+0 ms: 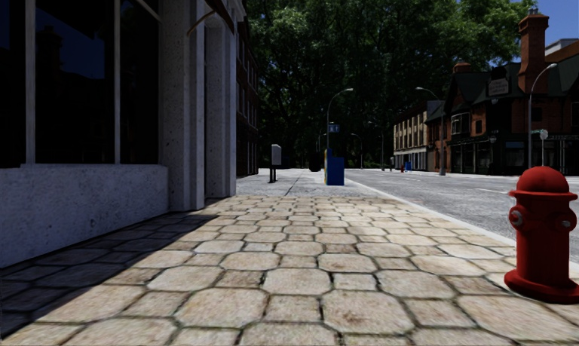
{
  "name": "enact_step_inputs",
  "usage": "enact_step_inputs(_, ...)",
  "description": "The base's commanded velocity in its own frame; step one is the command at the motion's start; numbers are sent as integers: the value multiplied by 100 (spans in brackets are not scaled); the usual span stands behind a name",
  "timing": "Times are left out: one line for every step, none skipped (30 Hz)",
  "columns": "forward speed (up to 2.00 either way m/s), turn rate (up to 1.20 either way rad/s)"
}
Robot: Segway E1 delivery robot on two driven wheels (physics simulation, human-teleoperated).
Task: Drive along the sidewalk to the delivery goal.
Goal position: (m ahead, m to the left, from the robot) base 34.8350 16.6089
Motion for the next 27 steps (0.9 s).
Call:
enact_step_inputs(200, 0)
enact_step_inputs(200, 0)
enact_step_inputs(200, 0)
enact_step_inputs(200, 0)
enact_step_inputs(200, 0)
enact_step_inputs(200, 0)
enact_step_inputs(200, 0)
enact_step_inputs(200, 0)
enact_step_inputs(200, 0)
enact_step_inputs(200, 0)
enact_step_inputs(200, 0)
enact_step_inputs(200, 0)
enact_step_inputs(200, 0)
enact_step_inputs(200, 0)
enact_step_inputs(200, 0)
enact_step_inputs(200, 0)
enact_step_inputs(200, 0)
enact_step_inputs(200, 0)
enact_step_inputs(200, 0)
enact_step_inputs(200, 0)
enact_step_inputs(200, 0)
enact_step_inputs(200, 0)
enact_step_inputs(200, 0)
enact_step_inputs(200, 0)
enact_step_inputs(200, 0)
enact_step_inputs(200, 0)
enact_step_inputs(200, 0)
